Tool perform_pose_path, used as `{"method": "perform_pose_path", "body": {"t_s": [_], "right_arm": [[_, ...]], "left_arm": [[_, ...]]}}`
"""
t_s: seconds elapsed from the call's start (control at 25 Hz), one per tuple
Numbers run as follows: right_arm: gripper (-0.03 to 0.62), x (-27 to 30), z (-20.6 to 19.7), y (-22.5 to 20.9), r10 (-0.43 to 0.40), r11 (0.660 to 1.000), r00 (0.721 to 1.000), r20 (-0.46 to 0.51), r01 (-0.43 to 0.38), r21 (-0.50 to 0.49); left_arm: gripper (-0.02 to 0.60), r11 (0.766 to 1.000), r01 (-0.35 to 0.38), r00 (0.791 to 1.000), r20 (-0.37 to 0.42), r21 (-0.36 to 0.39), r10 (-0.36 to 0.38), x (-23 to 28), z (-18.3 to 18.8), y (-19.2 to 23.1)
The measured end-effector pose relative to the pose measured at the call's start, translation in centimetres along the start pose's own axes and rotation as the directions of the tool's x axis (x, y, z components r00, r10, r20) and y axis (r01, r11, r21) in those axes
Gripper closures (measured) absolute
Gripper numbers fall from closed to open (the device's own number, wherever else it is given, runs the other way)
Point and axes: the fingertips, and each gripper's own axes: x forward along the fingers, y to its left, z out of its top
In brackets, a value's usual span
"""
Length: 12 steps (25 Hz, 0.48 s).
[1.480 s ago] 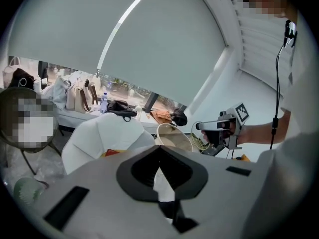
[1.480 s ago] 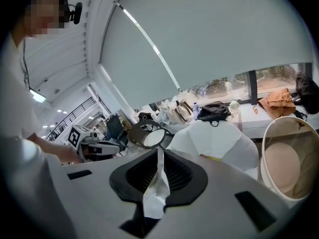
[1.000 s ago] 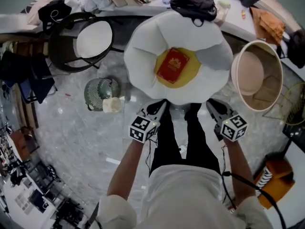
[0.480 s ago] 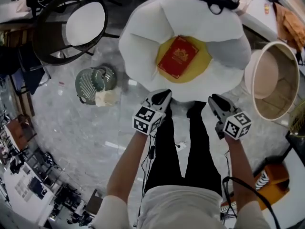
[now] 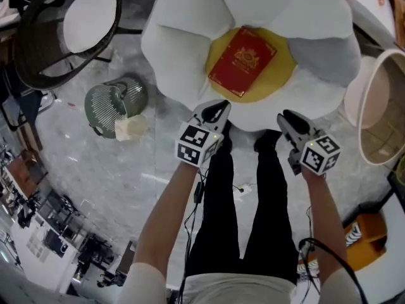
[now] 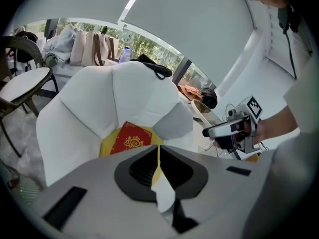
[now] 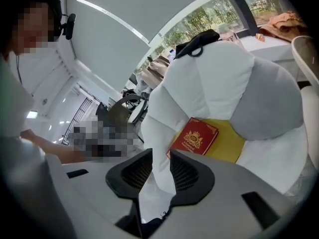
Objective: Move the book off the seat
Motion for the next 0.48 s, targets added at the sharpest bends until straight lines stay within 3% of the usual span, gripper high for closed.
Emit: {"method": "perform_pose_path", "body": {"t_s": [0.28,0.48], "right_arm": [[0.468,6.6,-3.2,-3.5,0.012,0.999,0.999,-0.036,-0.011,0.035],[0.445,11.2,-5.7,-6.4,0.017,0.998,0.998,-0.064,-0.014,0.053]], "left_arm": [[0.527,0.999,-0.011,0.998,-0.056,-0.048,0.009,4.8,-3.6,5.3],[0.511,0.998,-0.047,0.993,-0.109,-0.033,0.043,8.3,-6.3,9.2]]}}
